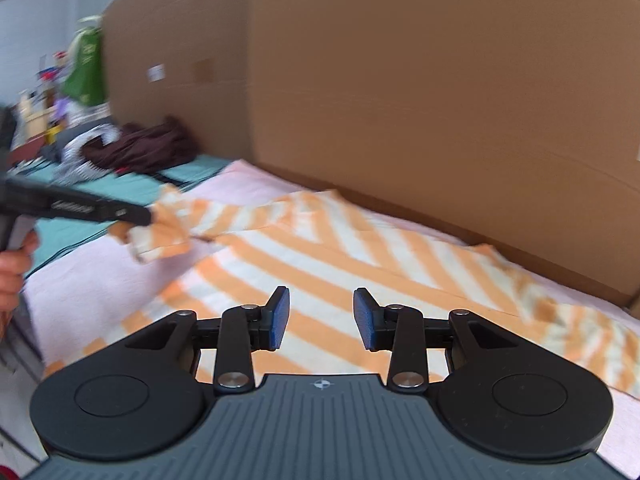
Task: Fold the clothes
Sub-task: 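Lift the held sleeve with the left gripper toward the right gripper, then grasp the sleeve with the right gripper while the left gripper releases it, then carry the sleeve across the shirt body with the right gripper and release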
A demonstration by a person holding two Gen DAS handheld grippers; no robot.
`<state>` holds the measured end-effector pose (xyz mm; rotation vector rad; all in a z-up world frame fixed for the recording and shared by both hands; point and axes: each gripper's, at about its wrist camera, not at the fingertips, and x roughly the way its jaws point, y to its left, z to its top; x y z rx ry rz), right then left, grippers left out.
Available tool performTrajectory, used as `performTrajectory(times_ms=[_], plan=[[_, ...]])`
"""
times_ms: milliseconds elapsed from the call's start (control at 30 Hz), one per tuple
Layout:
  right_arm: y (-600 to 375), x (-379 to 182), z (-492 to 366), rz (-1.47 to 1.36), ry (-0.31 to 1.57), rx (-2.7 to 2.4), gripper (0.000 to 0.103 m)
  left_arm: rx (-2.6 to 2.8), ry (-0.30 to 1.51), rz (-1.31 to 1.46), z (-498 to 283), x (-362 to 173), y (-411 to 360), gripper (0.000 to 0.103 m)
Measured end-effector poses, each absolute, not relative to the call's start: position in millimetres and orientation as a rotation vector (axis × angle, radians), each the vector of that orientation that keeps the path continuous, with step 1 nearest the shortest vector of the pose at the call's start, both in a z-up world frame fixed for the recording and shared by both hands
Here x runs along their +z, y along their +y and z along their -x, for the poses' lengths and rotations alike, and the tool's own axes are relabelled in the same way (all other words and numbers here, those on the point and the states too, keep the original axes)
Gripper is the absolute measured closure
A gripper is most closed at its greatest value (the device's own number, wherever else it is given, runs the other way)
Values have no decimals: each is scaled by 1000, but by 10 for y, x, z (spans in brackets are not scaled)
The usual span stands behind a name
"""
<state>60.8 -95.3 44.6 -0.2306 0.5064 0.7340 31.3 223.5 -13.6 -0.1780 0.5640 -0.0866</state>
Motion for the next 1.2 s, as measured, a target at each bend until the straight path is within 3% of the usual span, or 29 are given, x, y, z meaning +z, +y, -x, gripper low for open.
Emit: performTrajectory(times_ms=[367,467,567,667,800,900,1067,1200], plan=[[262,342,175,686,187,1014,64,-108,589,235,-310,-125,2526,101],[472,231,241,774,116,992,54,-120,571,213,-301,-66,2530,101],[623,169,156,805,79,936,52,-131,585,202,-337,-93,2520,101],[726,123,30,800,85,925,63,-143,590,207,-350,-129,2526,101],[766,83,-136,784,165,922,100,-108,548,197,-264,-101,2620,98],[711,109,-254,753,218,926,101,-84,533,124,-138,-134,2710,69],[428,349,-596,511,368,941,101,-85,530,-57,36,-278,2711,66],[286,665,-899,255,472,970,101,-89,540,-177,-88,-380,2510,51]])
